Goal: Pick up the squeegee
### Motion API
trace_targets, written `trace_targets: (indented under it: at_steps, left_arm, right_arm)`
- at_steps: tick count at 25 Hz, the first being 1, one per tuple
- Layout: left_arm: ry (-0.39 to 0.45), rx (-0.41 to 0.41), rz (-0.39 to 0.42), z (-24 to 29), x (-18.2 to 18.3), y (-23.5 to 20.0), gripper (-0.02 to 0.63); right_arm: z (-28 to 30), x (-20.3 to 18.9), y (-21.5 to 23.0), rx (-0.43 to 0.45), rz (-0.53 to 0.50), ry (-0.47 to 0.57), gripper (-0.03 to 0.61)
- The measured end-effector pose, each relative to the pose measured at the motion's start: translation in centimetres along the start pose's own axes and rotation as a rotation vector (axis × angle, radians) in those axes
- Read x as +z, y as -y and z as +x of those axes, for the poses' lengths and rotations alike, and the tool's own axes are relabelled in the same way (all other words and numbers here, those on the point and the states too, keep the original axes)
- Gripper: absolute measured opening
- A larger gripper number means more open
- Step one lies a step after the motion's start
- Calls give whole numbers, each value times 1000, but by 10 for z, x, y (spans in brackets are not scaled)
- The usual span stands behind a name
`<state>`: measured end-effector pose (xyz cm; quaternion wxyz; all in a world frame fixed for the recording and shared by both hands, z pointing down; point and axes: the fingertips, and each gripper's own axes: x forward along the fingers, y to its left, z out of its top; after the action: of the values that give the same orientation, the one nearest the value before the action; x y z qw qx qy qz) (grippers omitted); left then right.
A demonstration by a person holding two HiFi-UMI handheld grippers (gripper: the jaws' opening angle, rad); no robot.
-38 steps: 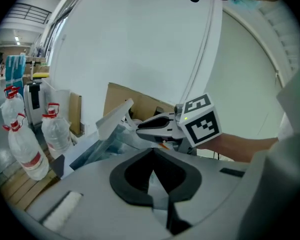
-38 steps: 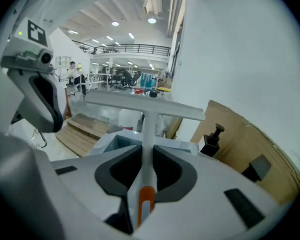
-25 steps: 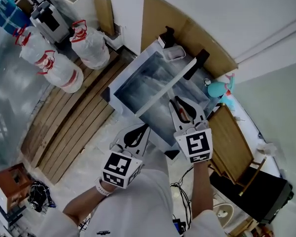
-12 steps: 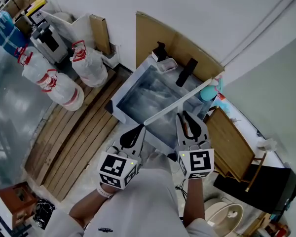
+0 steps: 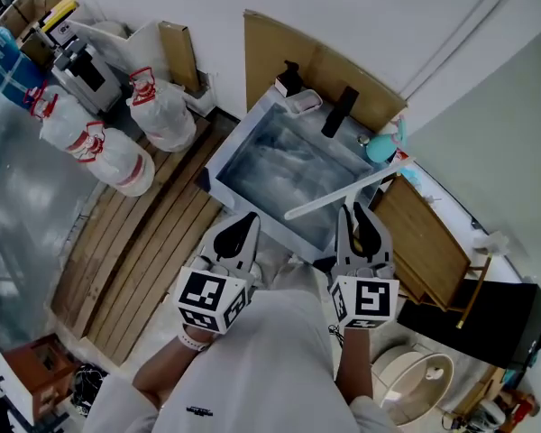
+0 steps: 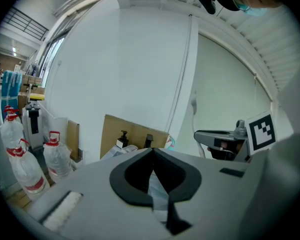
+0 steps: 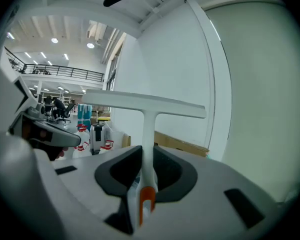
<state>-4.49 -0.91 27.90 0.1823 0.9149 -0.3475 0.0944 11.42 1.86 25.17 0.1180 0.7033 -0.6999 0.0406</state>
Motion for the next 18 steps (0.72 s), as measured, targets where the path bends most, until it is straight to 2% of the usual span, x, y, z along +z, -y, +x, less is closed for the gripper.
trace_targets:
  at_steps: [6,18]
  left_arm:
    - [5,15,10,-8,-6,0,-2]
    - [5,23,29,-11,-5,6,-2]
  right_arm:
    - [-18,-8,9,-51,30,10,64]
    - [-23,-15,11,-47,58,12,64]
